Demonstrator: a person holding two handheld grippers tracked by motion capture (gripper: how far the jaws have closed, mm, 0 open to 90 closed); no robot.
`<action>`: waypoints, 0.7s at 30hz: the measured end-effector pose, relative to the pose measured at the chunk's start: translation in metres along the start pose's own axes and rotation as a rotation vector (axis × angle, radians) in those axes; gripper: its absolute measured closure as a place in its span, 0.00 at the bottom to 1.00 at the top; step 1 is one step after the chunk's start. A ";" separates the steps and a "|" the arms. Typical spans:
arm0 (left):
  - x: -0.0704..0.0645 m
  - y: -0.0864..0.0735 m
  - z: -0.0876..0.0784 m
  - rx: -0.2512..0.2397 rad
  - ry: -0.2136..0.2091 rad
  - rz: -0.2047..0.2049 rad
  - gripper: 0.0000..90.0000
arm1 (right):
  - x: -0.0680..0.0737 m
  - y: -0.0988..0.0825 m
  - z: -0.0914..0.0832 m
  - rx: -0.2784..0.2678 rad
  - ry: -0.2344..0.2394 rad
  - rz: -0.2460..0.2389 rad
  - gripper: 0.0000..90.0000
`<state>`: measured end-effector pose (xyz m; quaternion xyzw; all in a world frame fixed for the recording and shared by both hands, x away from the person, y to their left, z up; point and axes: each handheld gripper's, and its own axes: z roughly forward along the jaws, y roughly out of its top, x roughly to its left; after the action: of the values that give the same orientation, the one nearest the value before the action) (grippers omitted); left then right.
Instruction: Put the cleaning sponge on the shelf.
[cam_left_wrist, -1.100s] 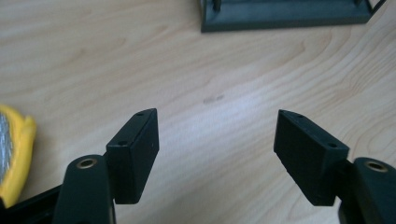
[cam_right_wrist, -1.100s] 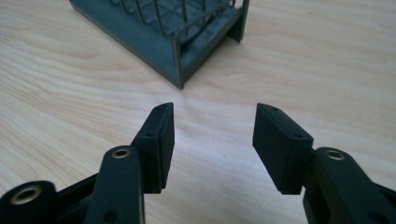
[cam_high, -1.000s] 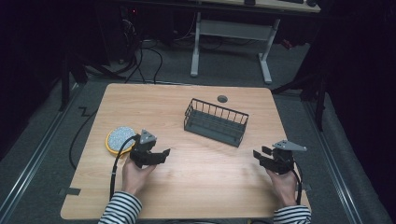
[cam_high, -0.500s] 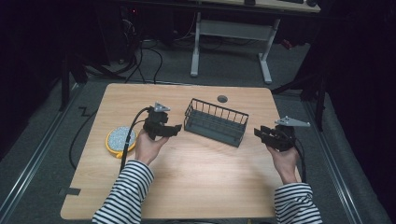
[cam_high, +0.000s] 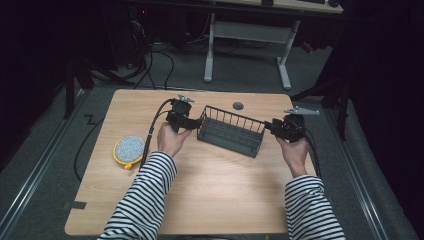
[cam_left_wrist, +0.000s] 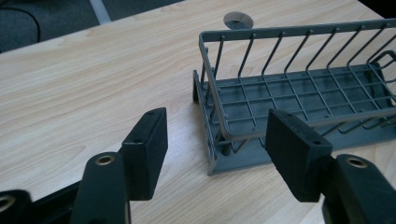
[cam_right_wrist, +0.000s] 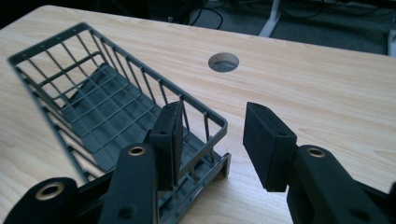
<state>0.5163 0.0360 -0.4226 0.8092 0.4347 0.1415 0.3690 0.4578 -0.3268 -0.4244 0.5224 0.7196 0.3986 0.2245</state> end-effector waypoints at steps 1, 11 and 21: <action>0.001 0.001 0.006 -0.004 -0.013 -0.022 0.47 | -0.001 0.002 0.005 0.006 -0.004 0.014 0.64; 0.008 0.000 0.018 -0.022 -0.057 -0.049 0.61 | -0.004 0.004 0.028 0.060 -0.026 0.017 0.64; 0.004 -0.001 0.018 -0.014 -0.056 -0.020 0.80 | -0.001 -0.001 0.039 0.118 0.021 0.008 0.75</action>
<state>0.5281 0.0304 -0.4359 0.8058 0.4315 0.1181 0.3881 0.4869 -0.3149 -0.4484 0.5334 0.7420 0.3619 0.1839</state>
